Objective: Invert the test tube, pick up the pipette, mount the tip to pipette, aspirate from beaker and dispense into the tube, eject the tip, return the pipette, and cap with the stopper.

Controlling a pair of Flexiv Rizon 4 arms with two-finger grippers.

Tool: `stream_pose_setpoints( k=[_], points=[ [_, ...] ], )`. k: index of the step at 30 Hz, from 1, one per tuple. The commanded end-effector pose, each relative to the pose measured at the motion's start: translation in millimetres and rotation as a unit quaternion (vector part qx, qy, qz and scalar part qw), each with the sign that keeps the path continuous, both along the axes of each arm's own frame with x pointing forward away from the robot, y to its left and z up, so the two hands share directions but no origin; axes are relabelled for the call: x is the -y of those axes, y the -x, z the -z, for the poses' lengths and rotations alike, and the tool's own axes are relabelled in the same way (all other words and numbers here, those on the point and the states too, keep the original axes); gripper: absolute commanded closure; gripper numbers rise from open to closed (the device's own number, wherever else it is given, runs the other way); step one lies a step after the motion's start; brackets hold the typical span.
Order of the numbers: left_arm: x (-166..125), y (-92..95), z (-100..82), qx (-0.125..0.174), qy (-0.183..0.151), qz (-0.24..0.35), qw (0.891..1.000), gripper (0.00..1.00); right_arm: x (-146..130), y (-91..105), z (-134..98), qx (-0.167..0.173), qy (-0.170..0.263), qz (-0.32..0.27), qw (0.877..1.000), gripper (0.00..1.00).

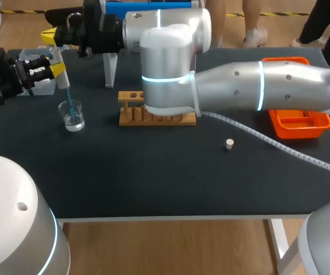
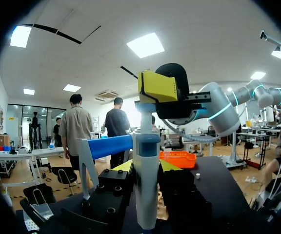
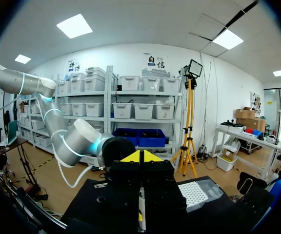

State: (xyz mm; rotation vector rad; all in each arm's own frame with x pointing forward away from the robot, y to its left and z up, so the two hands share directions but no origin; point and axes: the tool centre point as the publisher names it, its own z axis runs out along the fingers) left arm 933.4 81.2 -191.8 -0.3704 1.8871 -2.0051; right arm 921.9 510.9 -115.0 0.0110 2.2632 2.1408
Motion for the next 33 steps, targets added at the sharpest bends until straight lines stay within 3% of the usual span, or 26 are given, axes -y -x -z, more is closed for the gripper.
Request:
stream_pose_setpoints(
  k=[1, 33],
  points=[
    [-1, 0.2, 0.6, 0.001, 0.001, 0.001, 1.0, 1.0, -3, -1.1, 2, -0.001, -0.001, 0.002, 1.0, 1.0],
    [-1, 0.2, 0.6, 0.001, 0.001, 0.001, 1.0, 1.0, -1, 2.3, 20, -0.014, 0.01, 0.006, 1.0, 1.0]
  ],
)
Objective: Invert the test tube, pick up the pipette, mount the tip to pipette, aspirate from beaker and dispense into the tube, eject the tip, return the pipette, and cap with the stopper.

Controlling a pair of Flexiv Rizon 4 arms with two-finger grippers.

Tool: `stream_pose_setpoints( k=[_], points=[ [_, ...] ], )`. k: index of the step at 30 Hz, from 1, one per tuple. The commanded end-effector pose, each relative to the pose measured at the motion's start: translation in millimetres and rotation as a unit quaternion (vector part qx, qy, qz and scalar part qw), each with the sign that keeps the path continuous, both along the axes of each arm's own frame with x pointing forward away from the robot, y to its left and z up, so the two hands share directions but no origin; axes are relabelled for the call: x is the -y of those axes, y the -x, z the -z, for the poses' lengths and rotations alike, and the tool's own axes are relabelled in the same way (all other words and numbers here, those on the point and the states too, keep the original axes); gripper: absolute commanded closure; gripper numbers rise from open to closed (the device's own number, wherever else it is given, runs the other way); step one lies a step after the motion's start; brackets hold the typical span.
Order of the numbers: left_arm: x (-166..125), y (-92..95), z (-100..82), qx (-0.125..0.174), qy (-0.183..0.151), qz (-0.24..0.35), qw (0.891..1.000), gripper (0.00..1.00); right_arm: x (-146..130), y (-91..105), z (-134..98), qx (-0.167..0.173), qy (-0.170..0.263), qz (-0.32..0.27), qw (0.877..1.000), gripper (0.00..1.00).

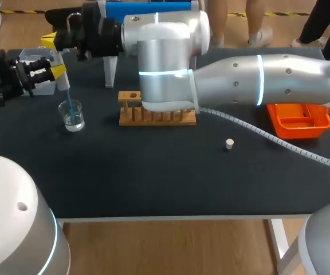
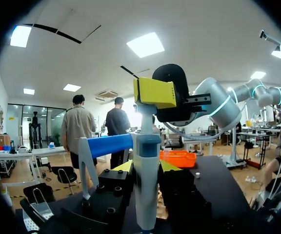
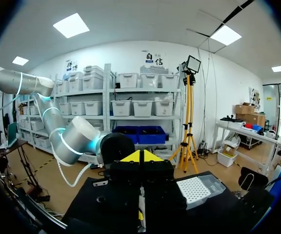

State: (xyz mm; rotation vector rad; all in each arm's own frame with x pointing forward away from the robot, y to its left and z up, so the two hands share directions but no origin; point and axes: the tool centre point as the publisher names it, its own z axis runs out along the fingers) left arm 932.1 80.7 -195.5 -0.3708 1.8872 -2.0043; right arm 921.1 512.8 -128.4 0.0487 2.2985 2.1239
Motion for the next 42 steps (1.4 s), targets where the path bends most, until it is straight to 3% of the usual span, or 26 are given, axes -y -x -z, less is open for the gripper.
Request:
stream_pose_setpoints(
  k=[1, 31, 37, 42],
  points=[
    [-1, -1.1, -3.1, 0.001, 0.001, 0.002, 1.0, 1.0, 1, 1.3, 7, -0.001, -0.002, 0.003, 1.0, 1.0],
    [-1, -1.1, -3.1, 0.001, 0.001, 0.002, 1.0, 1.0, 3, 5.1, 29, -0.017, 0.013, 0.002, 1.0, 1.0],
    [-1, -1.1, -3.1, 0.001, 0.001, 0.002, 1.0, 1.0, 4, 2.3, 17, -0.009, 0.009, 0.004, 1.0, 1.0],
    [-1, -1.1, -3.1, 0.001, 0.001, 0.002, 1.0, 1.0, 5, -1.0, -6, 0.007, -0.004, 0.004, 1.0, 1.0]
  ],
)
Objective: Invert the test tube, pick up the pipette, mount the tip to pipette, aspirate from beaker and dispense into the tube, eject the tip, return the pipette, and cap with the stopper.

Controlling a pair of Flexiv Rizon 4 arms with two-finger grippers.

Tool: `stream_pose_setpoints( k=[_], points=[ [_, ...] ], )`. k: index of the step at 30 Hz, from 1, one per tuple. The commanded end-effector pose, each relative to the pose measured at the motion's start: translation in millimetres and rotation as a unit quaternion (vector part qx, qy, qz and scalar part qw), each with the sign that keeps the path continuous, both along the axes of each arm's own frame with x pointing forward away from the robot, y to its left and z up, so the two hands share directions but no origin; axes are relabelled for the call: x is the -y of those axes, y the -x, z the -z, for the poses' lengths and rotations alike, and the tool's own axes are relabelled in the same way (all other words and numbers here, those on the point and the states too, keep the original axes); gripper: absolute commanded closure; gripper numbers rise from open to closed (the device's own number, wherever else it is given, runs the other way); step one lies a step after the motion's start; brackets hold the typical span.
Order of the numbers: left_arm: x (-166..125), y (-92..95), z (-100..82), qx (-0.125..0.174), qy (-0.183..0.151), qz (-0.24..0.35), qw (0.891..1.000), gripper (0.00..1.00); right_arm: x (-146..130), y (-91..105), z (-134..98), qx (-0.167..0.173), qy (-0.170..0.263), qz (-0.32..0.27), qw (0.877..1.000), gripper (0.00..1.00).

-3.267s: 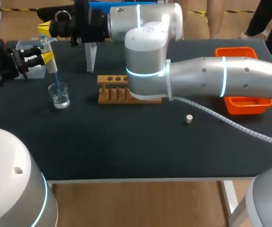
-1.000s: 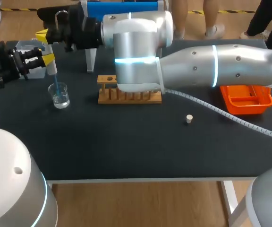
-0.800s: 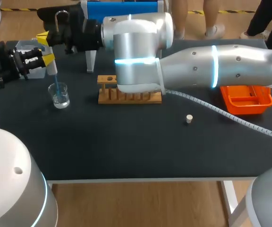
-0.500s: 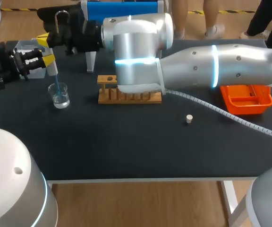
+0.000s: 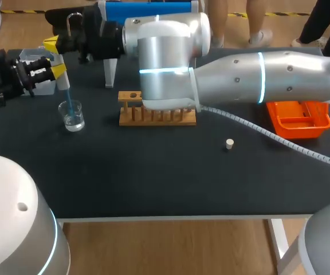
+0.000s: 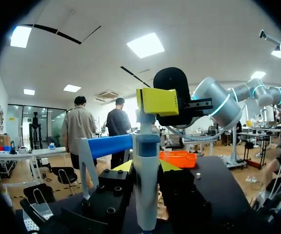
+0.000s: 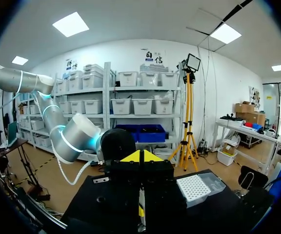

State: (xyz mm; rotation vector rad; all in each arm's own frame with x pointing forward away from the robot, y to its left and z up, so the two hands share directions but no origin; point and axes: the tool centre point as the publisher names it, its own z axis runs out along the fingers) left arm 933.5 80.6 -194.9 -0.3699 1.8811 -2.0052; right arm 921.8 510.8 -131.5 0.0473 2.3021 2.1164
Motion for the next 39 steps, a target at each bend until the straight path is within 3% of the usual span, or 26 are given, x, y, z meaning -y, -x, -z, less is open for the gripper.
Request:
stream_pose_setpoints(
  k=[1, 10, 11, 13, 14, 19, 33, 39],
  points=[
    [-2, 0.3, -2.5, 0.0, 0.0, 0.003, 1.0, 1.0, 4, -1.0, -15, 0.01, -0.009, 0.004, 1.0, 1.0],
    [-2, 0.3, -2.5, 0.0, 0.0, 0.003, 1.0, 1.0, 25, 5.5, -50, 0.043, -0.023, 0.007, 0.999, 1.0],
    [-2, 0.3, -2.5, 0.0, 0.0, 0.003, 1.0, 1.0, 29, 6.3, -52, 0.044, -0.022, 0.008, 0.999, 0.96],
    [-2, 0.3, -2.5, 0.0, 0.0, 0.003, 1.0, 1.0, 39, 7.8, -57, 0.05, -0.02, 0.013, 0.998, 0.55],
    [-2, 0.3, -2.5, 0.0, 0.0, 0.003, 1.0, 1.0, 46, 8.6, -59, 0.052, -0.02, 0.014, 0.998, 0.0],
    [-2, 0.3, -2.5, 0.0, 0.0, 0.003, 1.0, 1.0, 84, 9.3, -66, 0.068, -0.004, 0.014, 0.998, 0.0],
    [-2, 0.3, -2.5, 0.0, 0.0, 0.003, 1.0, 1.0, 231, -3.8, -63, 0.09, 0.036, 0.061, 0.993, 0.0],
    [-2, 0.3, -2.5, 0.0, 0.0, 0.003, 1.0, 1.0, 278, -8.9, -59, 0.088, 0.047, 0.075, 0.992, 0.0]
  ],
)
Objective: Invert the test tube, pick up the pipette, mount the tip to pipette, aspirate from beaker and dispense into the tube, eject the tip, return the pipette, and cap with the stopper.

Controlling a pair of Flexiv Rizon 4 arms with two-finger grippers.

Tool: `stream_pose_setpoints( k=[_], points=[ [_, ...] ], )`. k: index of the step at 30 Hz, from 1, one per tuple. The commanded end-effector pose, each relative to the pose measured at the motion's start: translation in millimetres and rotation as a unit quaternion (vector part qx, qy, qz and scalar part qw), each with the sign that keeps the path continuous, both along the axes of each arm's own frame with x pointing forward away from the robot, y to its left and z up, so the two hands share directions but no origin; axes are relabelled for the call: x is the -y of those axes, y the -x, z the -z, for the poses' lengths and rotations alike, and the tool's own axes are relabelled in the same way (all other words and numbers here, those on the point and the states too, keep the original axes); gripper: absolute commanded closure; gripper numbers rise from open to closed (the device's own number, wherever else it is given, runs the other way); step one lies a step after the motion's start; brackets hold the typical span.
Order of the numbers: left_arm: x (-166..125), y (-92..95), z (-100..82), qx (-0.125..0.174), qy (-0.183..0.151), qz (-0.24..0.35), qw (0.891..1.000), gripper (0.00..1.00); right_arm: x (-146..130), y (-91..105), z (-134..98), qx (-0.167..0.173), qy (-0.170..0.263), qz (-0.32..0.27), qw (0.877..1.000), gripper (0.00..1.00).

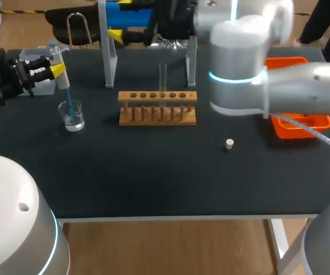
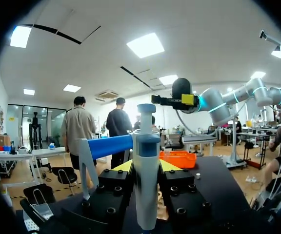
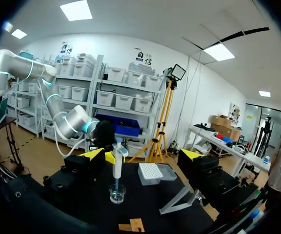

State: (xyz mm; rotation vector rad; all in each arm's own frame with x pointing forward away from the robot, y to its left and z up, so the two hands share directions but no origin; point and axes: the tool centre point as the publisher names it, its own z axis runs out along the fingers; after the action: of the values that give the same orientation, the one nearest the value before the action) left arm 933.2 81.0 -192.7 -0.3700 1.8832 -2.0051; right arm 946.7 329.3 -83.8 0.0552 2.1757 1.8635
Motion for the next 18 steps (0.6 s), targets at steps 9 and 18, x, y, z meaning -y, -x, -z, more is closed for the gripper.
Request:
stream_pose_setpoints(
  k=[9, 18],
  points=[
    [-1, 0.0, -0.3, 0.0, 0.0, 0.002, 1.0, 1.0, 144, 4.7, 8, -0.01, 0.034, -0.009, 0.999, 0.0],
    [-1, 0.0, -0.3, 0.0, 0.0, 0.002, 1.0, 1.0, 162, -2.0, 29, -0.006, 0.046, -0.03, 0.998, 0.0]
  ],
)
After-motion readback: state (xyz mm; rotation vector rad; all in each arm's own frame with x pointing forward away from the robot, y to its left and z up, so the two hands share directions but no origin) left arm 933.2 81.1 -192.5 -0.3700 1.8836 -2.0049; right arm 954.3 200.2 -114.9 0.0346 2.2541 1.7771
